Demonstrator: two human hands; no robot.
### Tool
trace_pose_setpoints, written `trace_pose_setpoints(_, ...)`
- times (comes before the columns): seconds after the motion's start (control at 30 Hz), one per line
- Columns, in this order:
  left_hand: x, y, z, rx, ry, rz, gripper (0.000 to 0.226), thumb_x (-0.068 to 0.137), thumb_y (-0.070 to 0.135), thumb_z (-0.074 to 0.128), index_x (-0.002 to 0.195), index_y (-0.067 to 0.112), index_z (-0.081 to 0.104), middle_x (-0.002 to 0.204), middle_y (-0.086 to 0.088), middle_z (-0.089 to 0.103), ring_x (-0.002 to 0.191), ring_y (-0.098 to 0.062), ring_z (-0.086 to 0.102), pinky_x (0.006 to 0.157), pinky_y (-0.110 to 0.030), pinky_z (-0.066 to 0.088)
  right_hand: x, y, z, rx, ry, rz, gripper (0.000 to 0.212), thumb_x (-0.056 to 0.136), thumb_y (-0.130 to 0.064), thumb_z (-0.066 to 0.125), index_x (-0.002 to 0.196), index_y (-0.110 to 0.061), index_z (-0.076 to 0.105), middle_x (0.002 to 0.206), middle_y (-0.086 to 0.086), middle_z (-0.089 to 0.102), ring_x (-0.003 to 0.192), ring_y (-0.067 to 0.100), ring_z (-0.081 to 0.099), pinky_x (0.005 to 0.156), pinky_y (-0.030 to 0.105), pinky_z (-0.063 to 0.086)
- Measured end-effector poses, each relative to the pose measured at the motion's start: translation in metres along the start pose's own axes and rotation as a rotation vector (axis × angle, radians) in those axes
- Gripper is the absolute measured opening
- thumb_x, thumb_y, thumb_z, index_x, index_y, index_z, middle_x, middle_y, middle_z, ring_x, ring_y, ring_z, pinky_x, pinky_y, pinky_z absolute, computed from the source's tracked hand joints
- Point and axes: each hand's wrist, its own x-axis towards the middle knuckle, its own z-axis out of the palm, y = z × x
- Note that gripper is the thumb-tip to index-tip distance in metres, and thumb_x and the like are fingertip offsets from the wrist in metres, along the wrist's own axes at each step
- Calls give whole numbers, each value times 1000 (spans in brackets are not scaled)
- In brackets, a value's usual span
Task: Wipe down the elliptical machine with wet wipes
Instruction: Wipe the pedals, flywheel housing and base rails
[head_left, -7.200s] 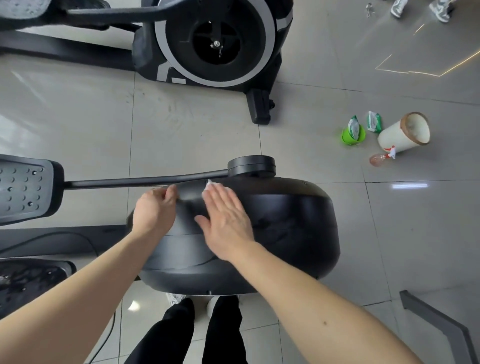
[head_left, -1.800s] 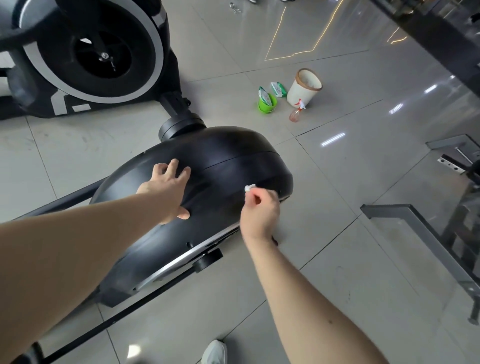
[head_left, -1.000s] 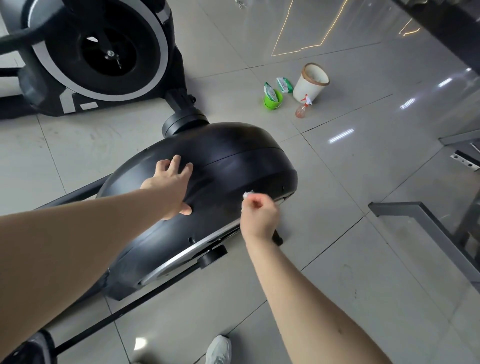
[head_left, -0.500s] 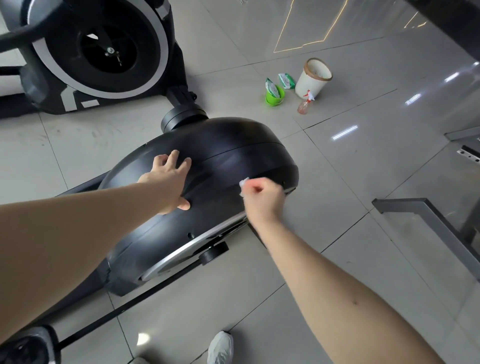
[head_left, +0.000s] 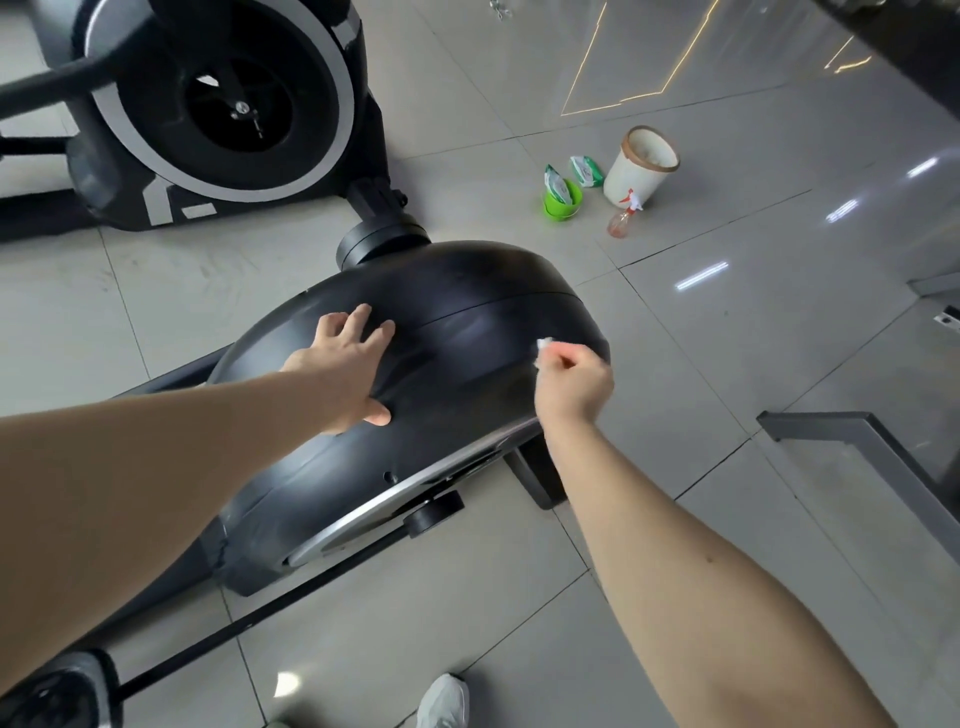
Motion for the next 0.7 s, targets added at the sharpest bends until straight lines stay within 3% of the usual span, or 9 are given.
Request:
trace_pose_setpoints(0.07, 0, -1, 2, 11, 18, 6, 113, 82, 52, 78, 161, 30, 0, 168, -2, -9, 151, -29, 3, 91, -48, 54, 4, 6, 5, 4, 77, 66, 15, 96, -10, 66, 99, -11, 81, 102, 5, 70, 92, 22, 69, 88, 35, 56)
trace_pose_setpoints(0.13, 0, -2, 3, 22, 32, 6, 112, 82, 54, 77, 161, 31, 1, 168, -1, -7, 151, -28, 4, 90, -47, 55, -22, 2, 15, 59, 84, -4, 17, 98, -7, 64, 101, -10, 80, 103, 5, 65, 84, 7, 66, 89, 29, 55)
trace_pose_setpoints(0.2, 0, -3, 4, 17, 43, 11, 111, 82, 57, 76, 161, 32, 2, 168, 0, -6, 151, -27, 5, 92, -47, 54, -66, 0, 24, 50, -53, -214, 17, 97, -4, 64, 103, -8, 80, 102, 7, 62, 82, -1, 63, 86, 14, 50)
trace_pose_setpoints(0.27, -3, -5, 4, 3, 52, 18, 110, 83, 59, 74, 161, 34, 1, 169, 2, -7, 152, -25, 4, 93, -46, 53, -95, 0, 22, 1, -269, -402, 21, 95, 0, 65, 109, -7, 79, 105, 6, 59, 87, 6, 64, 86, 6, 45)
trace_pose_setpoints(0.33, -5, -6, 5, -27, 67, 34, 109, 83, 60, 72, 161, 35, 0, 169, 5, -8, 153, -22, 2, 94, -45, 53, -76, -3, 18, -129, -329, -508, 14, 95, -6, 66, 99, -8, 79, 95, 6, 59, 84, 18, 61, 81, 12, 45)
trace_pose_setpoints(0.43, -7, -11, 9, -117, 93, 57, 111, 83, 57, 74, 162, 33, -1, 169, 7, -10, 155, -19, 0, 94, -44, 51, -6, -11, 19, -283, -163, -381, 22, 91, -7, 60, 72, 4, 62, 72, 21, 53, 68, 32, 49, 69, 38, 50)
trace_pose_setpoints(0.53, -10, -19, 17, -252, 138, 48, 102, 89, 49, 71, 163, 31, 3, 169, 9, -8, 154, -19, 5, 102, -48, 48, 8, -23, 35, -372, -66, -244, 21, 93, -1, 54, 89, 6, 74, 88, 23, 59, 79, 36, 53, 76, 28, 40)
trace_pose_setpoints(0.6, -10, -29, 25, -368, 218, 29, 84, 97, 38, 64, 162, 28, 13, 169, 7, 1, 153, -21, 12, 110, -50, 43, -28, -30, 58, -399, -126, -394, 25, 88, 1, 49, 91, 0, 74, 93, 21, 62, 85, 34, 55, 74, 22, 29)
trace_pose_setpoints(0.7, -15, -54, 38, -447, 291, -62, 66, 100, 22, 53, 159, 23, 24, 167, 3, 15, 151, -24, 22, 112, -52, 40, -98, -36, 84, -386, -367, -701, 21, 92, -1, 47, 97, -3, 67, 97, 11, 55, 86, 23, 49, 77, 26, 35)
